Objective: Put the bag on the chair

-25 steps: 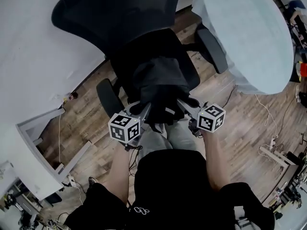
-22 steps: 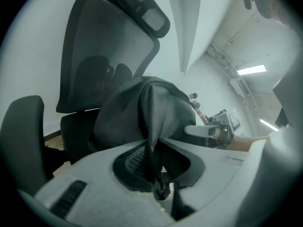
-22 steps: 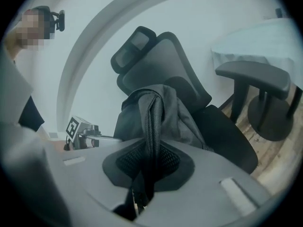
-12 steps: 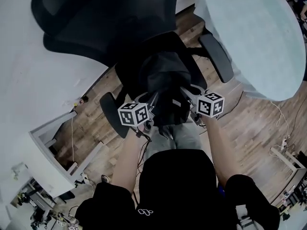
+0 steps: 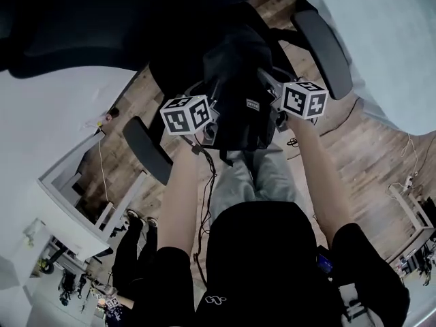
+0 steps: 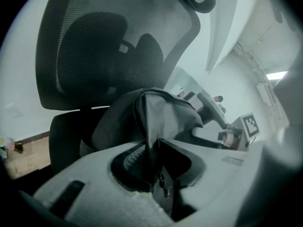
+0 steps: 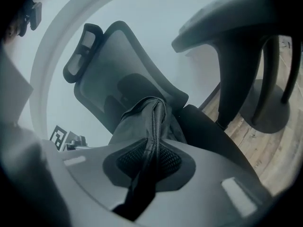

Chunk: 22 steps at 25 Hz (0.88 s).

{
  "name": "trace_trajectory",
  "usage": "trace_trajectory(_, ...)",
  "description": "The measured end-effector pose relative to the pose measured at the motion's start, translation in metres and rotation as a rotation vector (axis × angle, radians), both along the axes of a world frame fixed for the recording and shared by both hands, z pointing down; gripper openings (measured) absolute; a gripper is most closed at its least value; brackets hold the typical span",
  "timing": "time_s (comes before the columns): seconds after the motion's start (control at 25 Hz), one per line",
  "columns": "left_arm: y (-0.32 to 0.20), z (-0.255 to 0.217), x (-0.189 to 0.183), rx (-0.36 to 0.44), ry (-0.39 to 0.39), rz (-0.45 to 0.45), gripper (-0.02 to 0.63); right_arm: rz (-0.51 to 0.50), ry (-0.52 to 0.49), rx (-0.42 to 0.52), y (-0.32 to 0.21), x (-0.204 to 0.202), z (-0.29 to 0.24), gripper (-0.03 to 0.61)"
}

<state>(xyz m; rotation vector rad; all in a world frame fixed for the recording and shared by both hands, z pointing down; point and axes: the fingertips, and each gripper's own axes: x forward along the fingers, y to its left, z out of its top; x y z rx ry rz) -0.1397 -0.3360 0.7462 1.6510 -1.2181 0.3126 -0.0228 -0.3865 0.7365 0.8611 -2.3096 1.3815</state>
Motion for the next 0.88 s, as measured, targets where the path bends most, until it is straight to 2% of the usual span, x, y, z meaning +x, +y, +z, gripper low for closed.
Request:
trace_trajectory(0.2,-0.011,0.021,-0.006,-0.018,-0.006,0.022,0.060,-0.001,0.059,0.001,-0.014,0.002,0.025,0.069)
trace_trajectory(0.44,-0.016,0.040,-0.008,-0.040,-0.026,0.023,0.086,0.018,0.145,0.022,-0.022,0.008,0.044,0.126)
trace_trajectory(0.56,-0.011,0.036,-0.011,-0.032,-0.037,-0.017,0.155,0.014,0.173,0.030,-0.019,0.011,0.043,0.147)
trace_trajectory(0.64,-0.001,0.031,-0.012,-0.037,-0.043,-0.045,0.170,-0.005,0.194,0.048,-0.014,0.014,0.038,0.169)
trace_trajectory(0.72,0.010,0.018,-0.013,-0.030,-0.043,-0.080,0.172,-0.002,0.209,0.066,-0.008,0.020,0.027,0.189)
trace_trajectory(0.84,0.027,-0.007,-0.014,-0.015,-0.031,-0.157,0.162,0.075,0.198,0.093,-0.001,0.033,-0.006,0.179)
trace_trajectory(0.88,0.032,-0.017,-0.015,-0.009,-0.038,-0.171,0.137,0.101,0.188,0.106,0.000,0.035,-0.018,0.175)
